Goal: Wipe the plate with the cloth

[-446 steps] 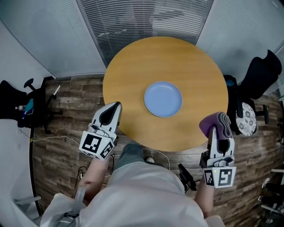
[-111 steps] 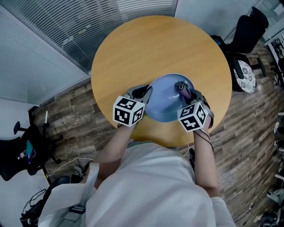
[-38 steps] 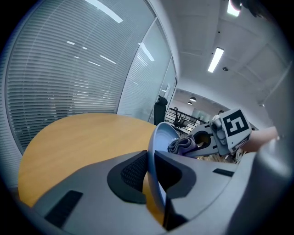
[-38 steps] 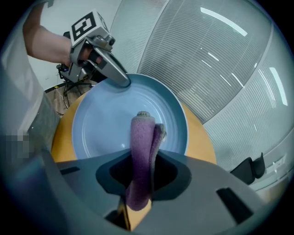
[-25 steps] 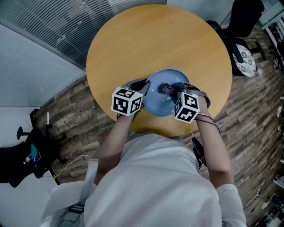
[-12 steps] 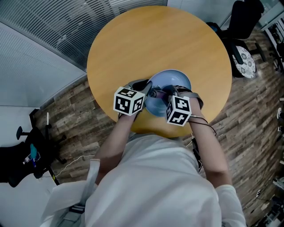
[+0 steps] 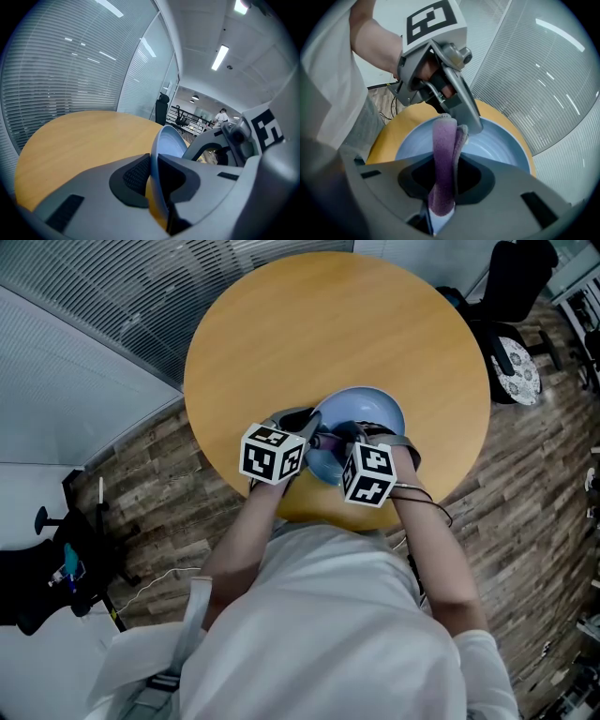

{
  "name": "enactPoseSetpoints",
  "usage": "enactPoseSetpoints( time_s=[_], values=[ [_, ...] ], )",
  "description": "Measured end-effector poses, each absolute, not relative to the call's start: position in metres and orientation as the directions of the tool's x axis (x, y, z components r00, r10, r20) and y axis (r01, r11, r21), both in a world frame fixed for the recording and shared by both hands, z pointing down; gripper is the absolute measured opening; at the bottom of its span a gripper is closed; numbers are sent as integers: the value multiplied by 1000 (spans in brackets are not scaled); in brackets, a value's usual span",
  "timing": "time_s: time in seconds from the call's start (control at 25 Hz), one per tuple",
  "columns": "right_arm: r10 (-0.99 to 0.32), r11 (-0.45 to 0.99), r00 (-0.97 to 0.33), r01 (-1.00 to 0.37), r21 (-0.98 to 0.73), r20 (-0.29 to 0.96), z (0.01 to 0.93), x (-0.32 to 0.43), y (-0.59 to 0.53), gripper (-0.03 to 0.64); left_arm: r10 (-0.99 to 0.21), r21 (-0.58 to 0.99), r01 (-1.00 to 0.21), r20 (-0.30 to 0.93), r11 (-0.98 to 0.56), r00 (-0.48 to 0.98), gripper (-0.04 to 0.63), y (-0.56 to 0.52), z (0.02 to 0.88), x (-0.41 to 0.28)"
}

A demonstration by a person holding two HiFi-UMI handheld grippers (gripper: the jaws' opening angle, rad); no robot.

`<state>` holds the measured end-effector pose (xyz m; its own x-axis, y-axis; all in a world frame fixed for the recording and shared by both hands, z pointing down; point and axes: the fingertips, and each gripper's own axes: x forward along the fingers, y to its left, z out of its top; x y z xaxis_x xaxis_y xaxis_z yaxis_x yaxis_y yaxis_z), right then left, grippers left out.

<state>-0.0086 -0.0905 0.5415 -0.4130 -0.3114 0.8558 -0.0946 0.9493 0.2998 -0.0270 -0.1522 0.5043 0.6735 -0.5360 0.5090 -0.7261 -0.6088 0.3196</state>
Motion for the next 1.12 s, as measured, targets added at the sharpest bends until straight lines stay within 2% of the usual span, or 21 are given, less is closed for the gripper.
enactPoseSetpoints(
  time_s=[0.32,1.12],
  values=[
    [-293,956,-446,-120,267,846,544,0,-91,94,-532,326,-720,503,-613,681,43,-150,508,-27],
    [-214,970,-387,-192,149,897,591,50,-72,94,-479,431,-725,551,-537,683,43,-137,552,-31]
  ],
)
